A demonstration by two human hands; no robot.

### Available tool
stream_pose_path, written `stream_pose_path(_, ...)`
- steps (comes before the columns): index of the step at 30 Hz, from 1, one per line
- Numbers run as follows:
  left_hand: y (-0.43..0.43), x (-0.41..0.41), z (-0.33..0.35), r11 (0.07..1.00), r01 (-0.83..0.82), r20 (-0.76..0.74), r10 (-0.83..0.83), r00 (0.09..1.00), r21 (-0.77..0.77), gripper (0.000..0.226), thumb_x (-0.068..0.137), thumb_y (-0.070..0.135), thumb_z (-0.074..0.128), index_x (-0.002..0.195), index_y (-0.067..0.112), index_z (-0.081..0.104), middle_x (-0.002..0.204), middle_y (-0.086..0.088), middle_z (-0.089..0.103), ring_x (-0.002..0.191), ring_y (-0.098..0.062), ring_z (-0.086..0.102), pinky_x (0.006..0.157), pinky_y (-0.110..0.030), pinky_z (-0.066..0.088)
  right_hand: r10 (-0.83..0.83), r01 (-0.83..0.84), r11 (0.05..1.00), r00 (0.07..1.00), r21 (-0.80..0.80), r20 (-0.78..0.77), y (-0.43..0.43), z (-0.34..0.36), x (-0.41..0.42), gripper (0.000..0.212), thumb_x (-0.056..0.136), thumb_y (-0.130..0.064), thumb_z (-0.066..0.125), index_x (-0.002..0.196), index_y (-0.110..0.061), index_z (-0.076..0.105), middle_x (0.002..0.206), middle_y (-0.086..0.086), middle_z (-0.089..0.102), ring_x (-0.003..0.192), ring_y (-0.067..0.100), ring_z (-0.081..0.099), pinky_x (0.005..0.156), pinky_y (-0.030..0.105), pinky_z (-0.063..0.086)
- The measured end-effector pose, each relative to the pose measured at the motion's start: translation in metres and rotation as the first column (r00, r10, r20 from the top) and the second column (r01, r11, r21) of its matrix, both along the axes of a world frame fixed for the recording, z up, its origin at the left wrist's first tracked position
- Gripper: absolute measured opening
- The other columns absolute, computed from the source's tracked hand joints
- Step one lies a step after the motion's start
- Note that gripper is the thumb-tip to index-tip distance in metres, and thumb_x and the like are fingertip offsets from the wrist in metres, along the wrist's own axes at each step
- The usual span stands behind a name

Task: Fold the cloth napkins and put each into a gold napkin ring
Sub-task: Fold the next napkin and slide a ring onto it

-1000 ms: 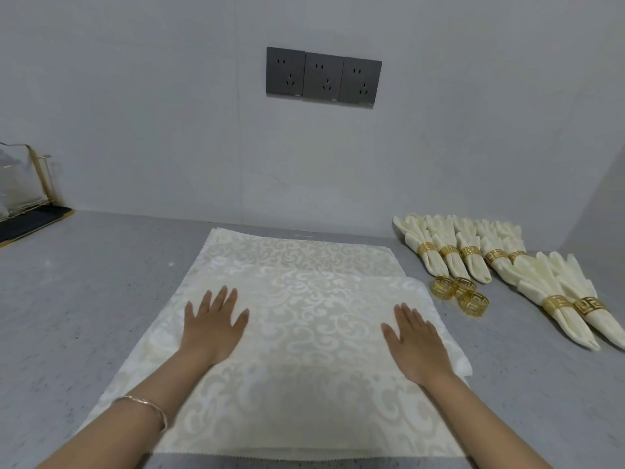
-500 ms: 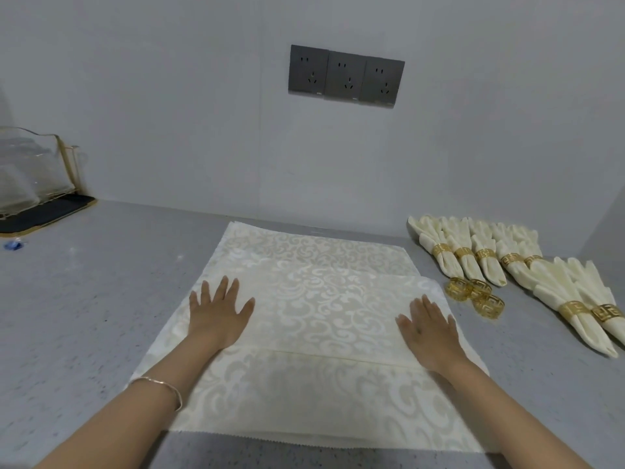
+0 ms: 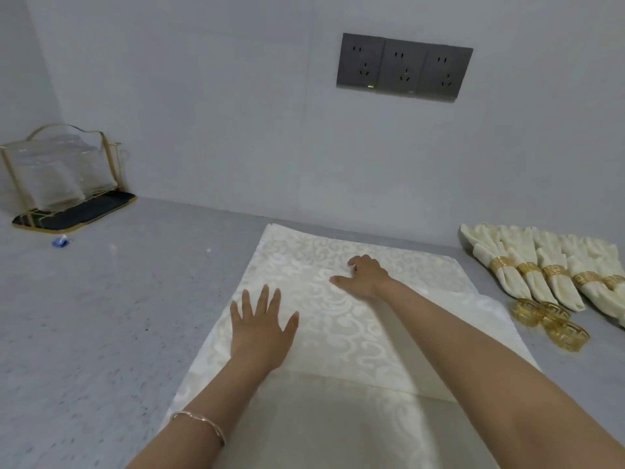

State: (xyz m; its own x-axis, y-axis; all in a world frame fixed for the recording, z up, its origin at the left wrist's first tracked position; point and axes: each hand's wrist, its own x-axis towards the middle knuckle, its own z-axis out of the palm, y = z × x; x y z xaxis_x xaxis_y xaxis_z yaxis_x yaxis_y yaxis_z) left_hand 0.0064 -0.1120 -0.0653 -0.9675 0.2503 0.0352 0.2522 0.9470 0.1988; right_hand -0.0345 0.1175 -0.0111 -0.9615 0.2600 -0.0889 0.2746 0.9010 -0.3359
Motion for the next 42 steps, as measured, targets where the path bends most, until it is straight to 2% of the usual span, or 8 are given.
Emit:
stream_pose_path(6,0.001,-0.004,-0.006,1.0,-0.006,-0.037,0.007,0.999,0.027,0.071,0.093,0.064,0.005,0.153,0.026,-0.003,0.161,0.004,-0.009,0.146,-0.03,-0.014,0.118,-0.047,-0.01,0.015,-0.023,0.995,0.996,0.096,0.085,-0.014,0.006,-0.026,0.071,0.079,-0.067,0.055,0.124,-0.013,0.045,0.121,-0.001,0.054,0.115,0.023,0.049,0.1,0.034,0.032)
stream_pose_path(12,0.001,-0.003,-0.008,0.997,-0.037,-0.06,0.04,0.997,0.061,0.084,0.083,0.067,-0.005,0.153,0.02,-0.005,0.161,0.001,-0.009,0.147,-0.027,-0.012,0.118,-0.045,-0.009,0.235,-0.251,0.962,0.961,-0.107,-0.145,-0.059,0.004,-0.045,0.01,0.083,-0.032,0.065,0.088,-0.027,0.058,0.093,-0.01,0.056,0.095,0.018,0.052,0.083,0.026,0.038)
stream_pose_path(16,0.0,-0.001,-0.004,0.991,-0.067,-0.058,0.075,0.996,0.119,0.08,0.095,0.062,0.013,0.151,0.01,-0.012,0.16,-0.005,-0.011,0.148,-0.024,-0.008,0.119,-0.04,-0.006,0.327,-0.381,0.906,0.907,-0.186,-0.266,-0.086,0.01,-0.04,0.032,0.087,-0.026,0.066,0.114,-0.01,0.064,0.107,-0.003,0.06,0.103,0.014,0.053,0.087,0.024,0.038)
stream_pose_path(21,-0.017,0.004,0.005,0.881,-0.056,-0.051,0.09,0.995,0.47,0.071,0.1,0.046,0.026,0.152,0.009,-0.006,0.161,-0.007,0.001,0.148,-0.022,0.004,0.12,-0.034,0.004,0.373,-0.437,0.892,0.854,-0.112,-0.362,-0.079,0.022,-0.003,0.015,0.089,-0.027,0.065,0.096,-0.013,0.066,0.101,-0.004,0.067,0.1,0.013,0.06,0.09,0.03,0.046)
stream_pose_path(25,-0.036,0.012,0.008,0.864,-0.025,-0.01,0.035,0.999,0.504,0.064,0.101,0.045,0.019,0.153,0.014,-0.003,0.161,-0.002,0.002,0.148,-0.016,0.004,0.121,-0.034,0.004,0.355,-0.413,0.908,0.848,-0.071,-0.394,-0.058,0.026,0.041,0.017,0.088,-0.026,0.066,0.075,-0.019,0.058,0.074,-0.012,0.06,0.078,0.014,0.058,0.083,0.032,0.047)
stream_pose_path(29,-0.042,0.021,0.014,0.827,0.021,0.036,-0.05,0.998,0.561,0.059,0.101,0.047,0.008,0.154,0.022,0.006,0.16,0.007,0.005,0.147,-0.007,0.003,0.12,-0.03,0.001,0.338,-0.402,0.908,0.867,-0.114,-0.367,-0.047,0.02,0.094,0.016,0.089,-0.027,0.065,0.087,-0.014,0.073,0.086,-0.01,0.071,0.081,0.003,0.062,0.078,0.012,0.041)
stream_pose_path(33,-0.044,0.027,0.018,0.897,0.113,0.039,-0.143,0.989,0.428,0.053,0.102,0.043,0.007,0.153,0.029,0.013,0.16,0.009,0.01,0.147,-0.009,0.002,0.12,-0.032,-0.002,0.336,-0.386,0.919,0.872,-0.081,-0.357,-0.04,0.011,0.135,0.021,0.091,-0.032,0.061,0.106,-0.024,0.073,0.105,-0.02,0.067,0.099,-0.008,0.058,0.084,-0.002,0.035)
stream_pose_path(42,-0.025,0.059,0.014,0.977,0.211,0.017,-0.212,0.977,0.01,0.052,0.104,0.037,0.008,0.152,0.026,-0.006,0.16,0.006,-0.009,0.147,-0.016,-0.01,0.119,-0.038,-0.011,0.337,-0.361,0.933,0.883,-0.013,-0.328,-0.019,-0.013,0.178,0.024,0.093,-0.03,0.056,0.113,-0.031,0.069,0.118,-0.02,0.063,0.112,-0.004,0.056,0.094,0.006,0.036)
